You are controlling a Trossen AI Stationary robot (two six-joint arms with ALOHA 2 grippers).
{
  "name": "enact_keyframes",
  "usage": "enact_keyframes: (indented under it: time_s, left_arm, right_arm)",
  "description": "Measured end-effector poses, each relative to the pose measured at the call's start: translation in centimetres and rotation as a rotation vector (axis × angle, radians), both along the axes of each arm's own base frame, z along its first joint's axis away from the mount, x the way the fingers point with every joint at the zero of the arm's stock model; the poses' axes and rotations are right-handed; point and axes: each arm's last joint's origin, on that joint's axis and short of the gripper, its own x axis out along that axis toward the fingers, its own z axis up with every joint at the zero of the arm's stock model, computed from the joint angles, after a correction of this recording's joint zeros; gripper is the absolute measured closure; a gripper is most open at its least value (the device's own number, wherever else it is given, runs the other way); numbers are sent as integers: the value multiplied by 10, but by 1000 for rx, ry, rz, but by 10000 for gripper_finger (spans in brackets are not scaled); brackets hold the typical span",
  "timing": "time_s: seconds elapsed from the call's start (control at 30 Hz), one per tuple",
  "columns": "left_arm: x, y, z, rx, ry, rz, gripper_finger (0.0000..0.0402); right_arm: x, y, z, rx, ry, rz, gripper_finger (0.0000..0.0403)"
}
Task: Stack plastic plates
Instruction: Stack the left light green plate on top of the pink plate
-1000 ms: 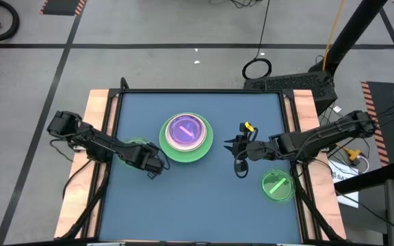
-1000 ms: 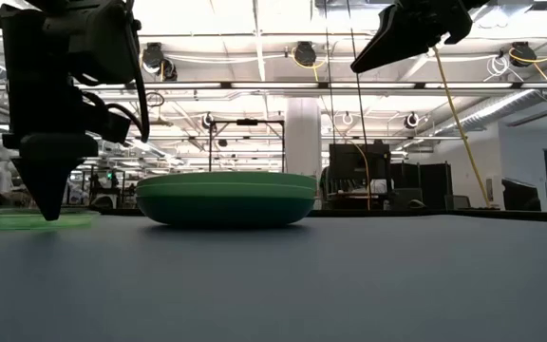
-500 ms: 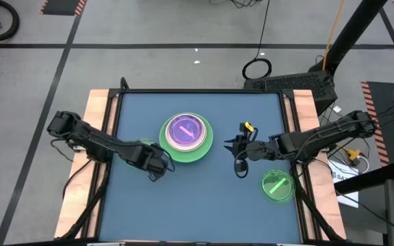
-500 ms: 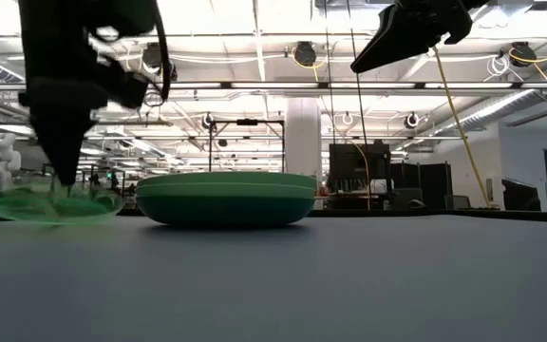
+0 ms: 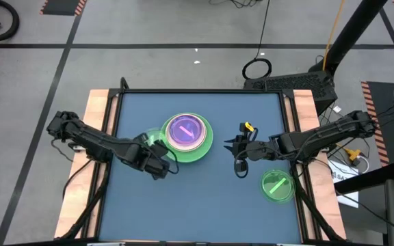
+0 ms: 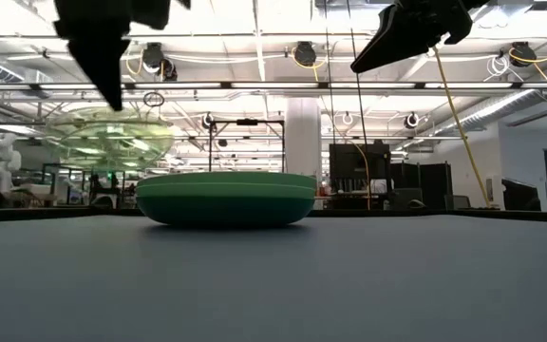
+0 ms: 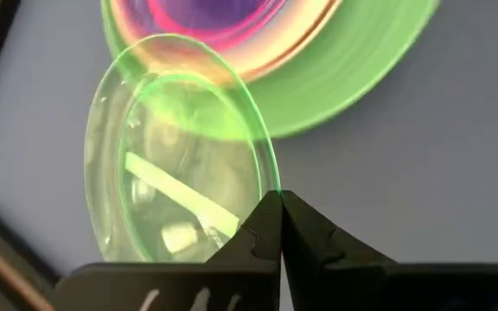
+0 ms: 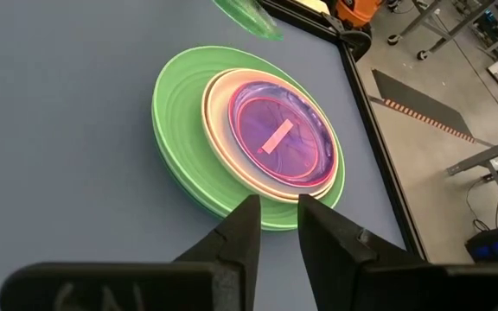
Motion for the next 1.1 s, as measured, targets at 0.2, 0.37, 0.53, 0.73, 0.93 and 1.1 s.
enact_keyframes:
  time_s: [0.2, 0.37, 0.53, 0.73, 0.93, 1.1]
  left_arm:
    - [19, 4, 7, 73, -130, -142, 399]
    - [40, 11, 9, 137, -226, -236, 399]
    - [51, 24, 8, 172, -245, -273, 399]
    - [57, 40, 9, 199, -246, -269, 399]
    - [62, 50, 9, 222, -249, -279, 399]
    - [62, 58, 9, 227, -241, -262, 399]
  right_arm:
    - [0, 0, 0, -1, 1, 1, 330]
    - [0, 0, 0, -2, 1, 1, 330]
    - [0, 0, 0, -2, 0, 1, 330]
    - [0, 0, 0, -2, 1, 1, 330]
    - [0, 0, 0, -2, 1, 1, 330]
    - [0, 0, 0, -5, 2, 3, 330]
